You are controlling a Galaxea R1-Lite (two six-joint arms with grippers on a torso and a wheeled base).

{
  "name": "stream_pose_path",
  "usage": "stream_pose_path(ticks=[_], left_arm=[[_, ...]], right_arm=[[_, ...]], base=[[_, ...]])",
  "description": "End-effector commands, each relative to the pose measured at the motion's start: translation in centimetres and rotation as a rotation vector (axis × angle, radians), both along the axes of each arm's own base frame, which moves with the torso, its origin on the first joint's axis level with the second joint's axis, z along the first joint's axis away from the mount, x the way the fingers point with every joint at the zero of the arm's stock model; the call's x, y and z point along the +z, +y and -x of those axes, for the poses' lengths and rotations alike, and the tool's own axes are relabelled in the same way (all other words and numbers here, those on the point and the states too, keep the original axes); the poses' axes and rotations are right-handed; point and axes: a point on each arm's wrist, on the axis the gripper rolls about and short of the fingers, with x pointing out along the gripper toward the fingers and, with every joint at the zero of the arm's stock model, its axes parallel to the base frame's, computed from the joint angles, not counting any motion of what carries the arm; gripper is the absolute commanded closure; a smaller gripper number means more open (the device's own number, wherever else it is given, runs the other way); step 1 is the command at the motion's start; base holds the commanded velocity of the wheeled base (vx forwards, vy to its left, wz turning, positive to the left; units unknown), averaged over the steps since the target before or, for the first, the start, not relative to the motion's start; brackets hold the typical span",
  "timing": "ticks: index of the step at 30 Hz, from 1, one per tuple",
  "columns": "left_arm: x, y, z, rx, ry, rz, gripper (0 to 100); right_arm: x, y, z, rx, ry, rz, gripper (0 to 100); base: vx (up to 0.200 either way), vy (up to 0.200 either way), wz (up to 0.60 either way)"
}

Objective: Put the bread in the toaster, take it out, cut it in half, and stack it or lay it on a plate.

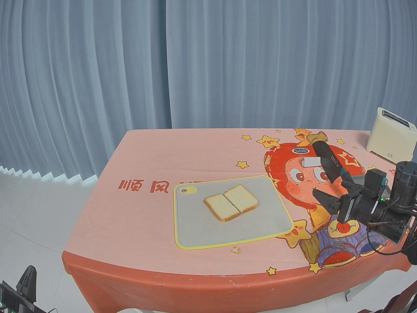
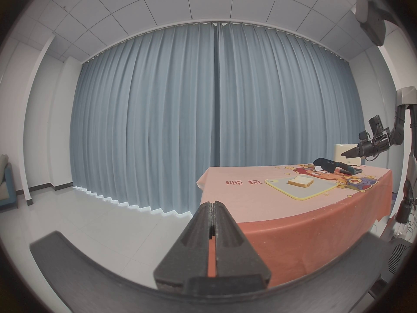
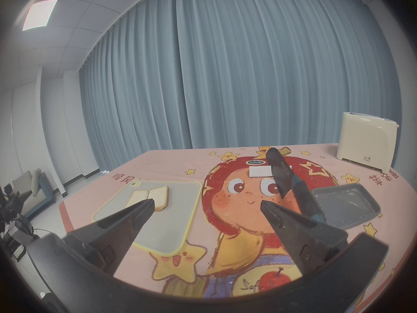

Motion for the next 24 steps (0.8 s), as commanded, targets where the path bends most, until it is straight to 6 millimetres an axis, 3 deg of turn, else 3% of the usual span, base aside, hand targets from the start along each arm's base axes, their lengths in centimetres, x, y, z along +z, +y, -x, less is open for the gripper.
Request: stream_pose_path(ticks=[1,7,9,16,24], left_arm=[[-0.5,0.0,0.0,0.003,0.001,0.002,100],[-0.5,0.0,0.0,0.003,0.001,0.002,100],[-0.5,0.0,0.0,0.003,0.001,0.002,100],[-0.5,0.0,0.0,0.003,0.001,0.002,100],[-0.5,0.0,0.0,0.001,0.001,0.002,100]], right_arm=[[-0.7,0.6,0.6,0.010,0.023,0.024,0],[-0.1,2.2,0.1,0.021,-0.001,0.042,0],[0.0,3.2,-1.5,0.025,0.024,0.066,0],[2.5,4.1,-3.7,0.021,0.112,0.122,0],[1.1,5.7,-7.5,0.010,0.271,0.207,0]], base=[[0.000,0.200,0.00],[0.000,0.067,0.00],[0.000,0.000,0.00],[0.000,0.000,0.00],[0.000,0.000,0.00]])
